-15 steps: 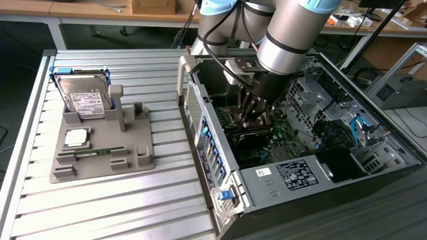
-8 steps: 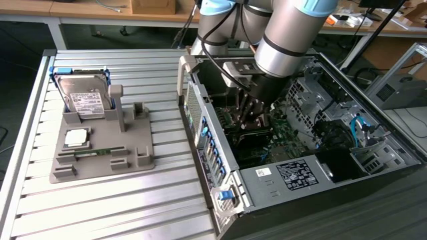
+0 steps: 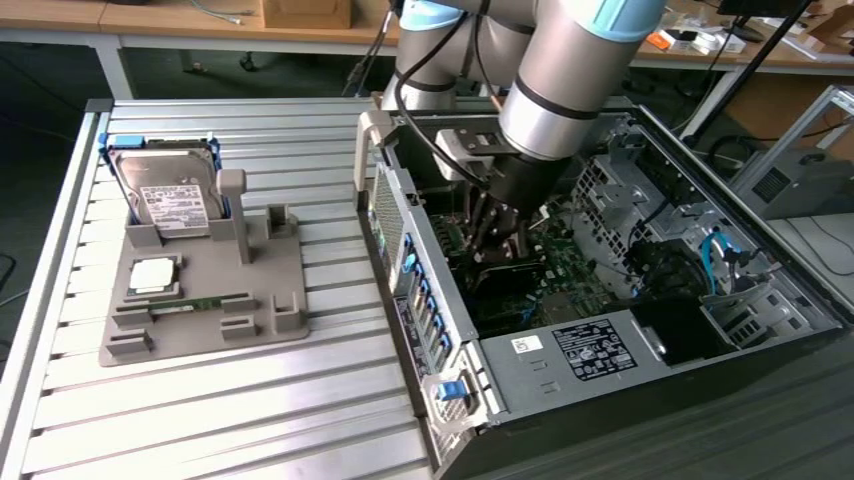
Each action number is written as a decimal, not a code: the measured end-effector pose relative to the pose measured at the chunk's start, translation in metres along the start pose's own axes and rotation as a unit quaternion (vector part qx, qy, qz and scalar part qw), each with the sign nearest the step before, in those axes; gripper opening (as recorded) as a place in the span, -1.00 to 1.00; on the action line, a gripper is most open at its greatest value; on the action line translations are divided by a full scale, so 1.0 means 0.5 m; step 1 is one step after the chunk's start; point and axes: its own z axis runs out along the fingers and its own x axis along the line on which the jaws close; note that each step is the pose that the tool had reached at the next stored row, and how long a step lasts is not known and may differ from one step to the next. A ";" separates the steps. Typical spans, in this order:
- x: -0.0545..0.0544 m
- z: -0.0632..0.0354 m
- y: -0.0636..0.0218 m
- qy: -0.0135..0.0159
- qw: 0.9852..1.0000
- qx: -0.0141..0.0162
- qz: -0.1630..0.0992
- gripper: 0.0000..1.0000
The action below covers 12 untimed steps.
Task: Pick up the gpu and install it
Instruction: 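Press down on the gpu until it lock into place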
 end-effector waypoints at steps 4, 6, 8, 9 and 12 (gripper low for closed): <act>0.000 0.004 0.004 0.000 1.000 0.000 0.000 -0.79; 0.001 0.006 0.004 0.000 1.000 0.000 0.000 -0.79; 0.001 0.007 0.004 0.000 1.000 0.000 0.000 -0.79; 0.001 0.008 0.004 0.000 1.000 0.000 0.000 -0.79; 0.001 0.010 0.005 0.000 1.000 0.000 0.000 -0.79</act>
